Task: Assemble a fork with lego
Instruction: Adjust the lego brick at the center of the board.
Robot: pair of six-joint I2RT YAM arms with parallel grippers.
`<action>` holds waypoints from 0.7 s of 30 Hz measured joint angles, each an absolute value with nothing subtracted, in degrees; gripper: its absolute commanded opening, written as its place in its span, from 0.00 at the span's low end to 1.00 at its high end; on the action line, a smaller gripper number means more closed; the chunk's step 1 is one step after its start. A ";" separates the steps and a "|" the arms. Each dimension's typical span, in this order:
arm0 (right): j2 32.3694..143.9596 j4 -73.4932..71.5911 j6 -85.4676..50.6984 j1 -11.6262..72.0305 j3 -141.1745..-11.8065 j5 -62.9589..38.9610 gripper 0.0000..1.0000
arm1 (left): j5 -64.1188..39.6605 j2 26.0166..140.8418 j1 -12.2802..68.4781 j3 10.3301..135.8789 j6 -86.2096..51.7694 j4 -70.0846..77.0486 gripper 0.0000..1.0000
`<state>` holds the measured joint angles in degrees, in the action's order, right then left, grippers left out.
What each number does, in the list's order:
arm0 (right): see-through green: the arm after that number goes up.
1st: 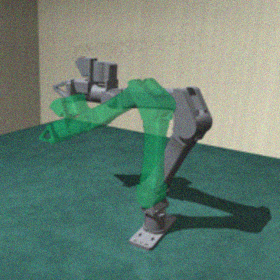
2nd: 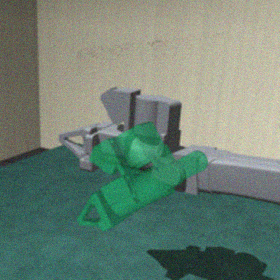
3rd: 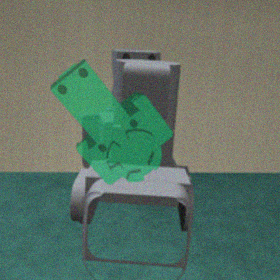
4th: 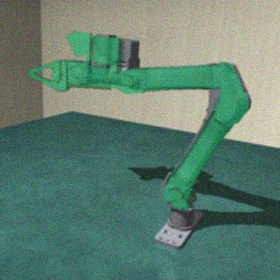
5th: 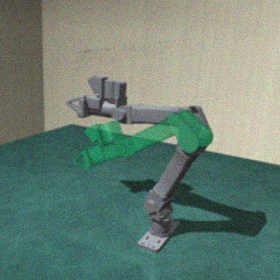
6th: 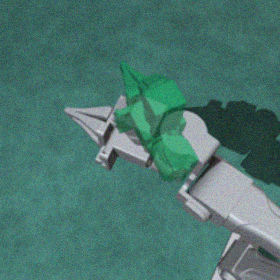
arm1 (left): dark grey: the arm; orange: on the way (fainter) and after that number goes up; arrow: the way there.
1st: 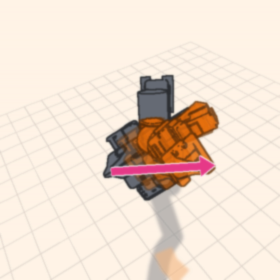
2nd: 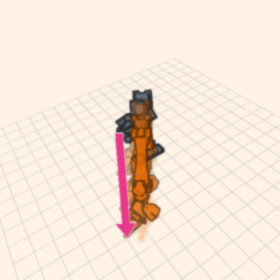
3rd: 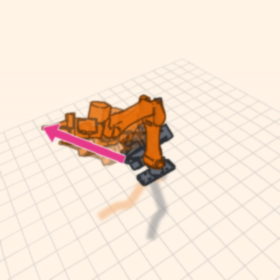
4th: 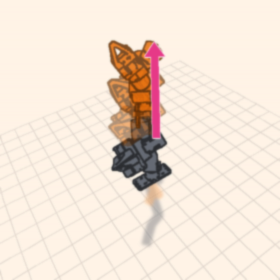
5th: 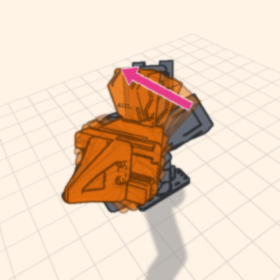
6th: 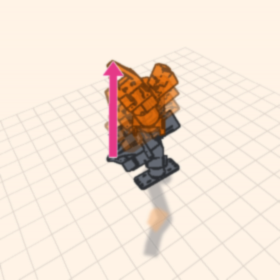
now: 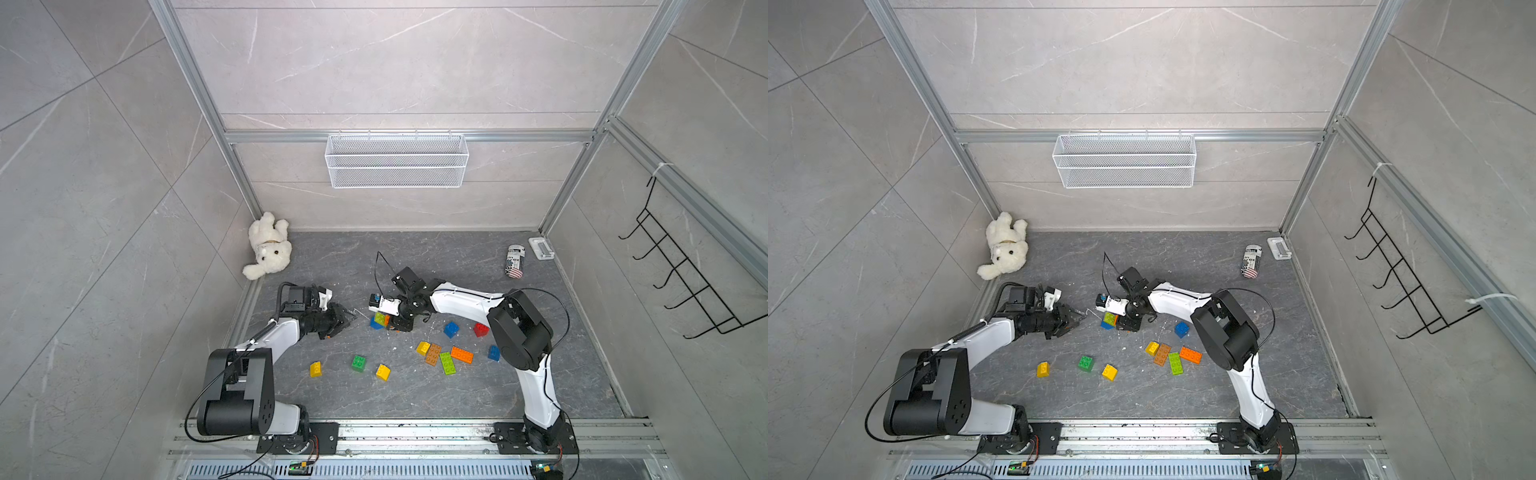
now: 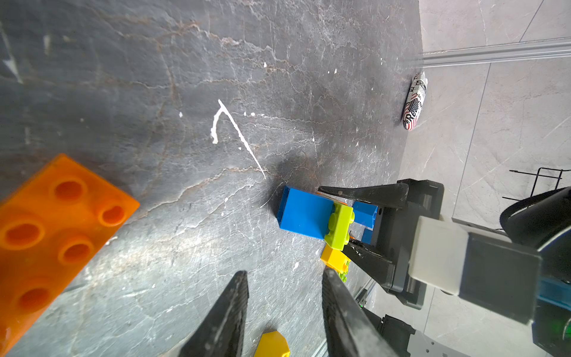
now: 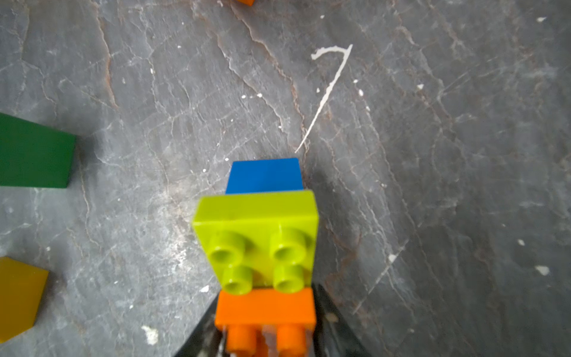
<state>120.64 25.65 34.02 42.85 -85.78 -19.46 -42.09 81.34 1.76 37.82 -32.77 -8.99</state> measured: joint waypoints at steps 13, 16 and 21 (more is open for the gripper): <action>120.64 39.70 34.59 44.49 -94.26 -14.11 0.30 | -42.11 77.87 -0.78 37.76 -32.45 -9.85 0.43; 121.03 46.41 34.72 46.22 -98.76 -10.15 0.30 | -42.11 76.99 -1.06 37.56 -32.42 -10.22 0.43; 125.14 56.45 34.59 49.84 -108.36 -3.20 0.31 | -42.04 75.61 -1.41 36.69 -32.53 -10.96 0.43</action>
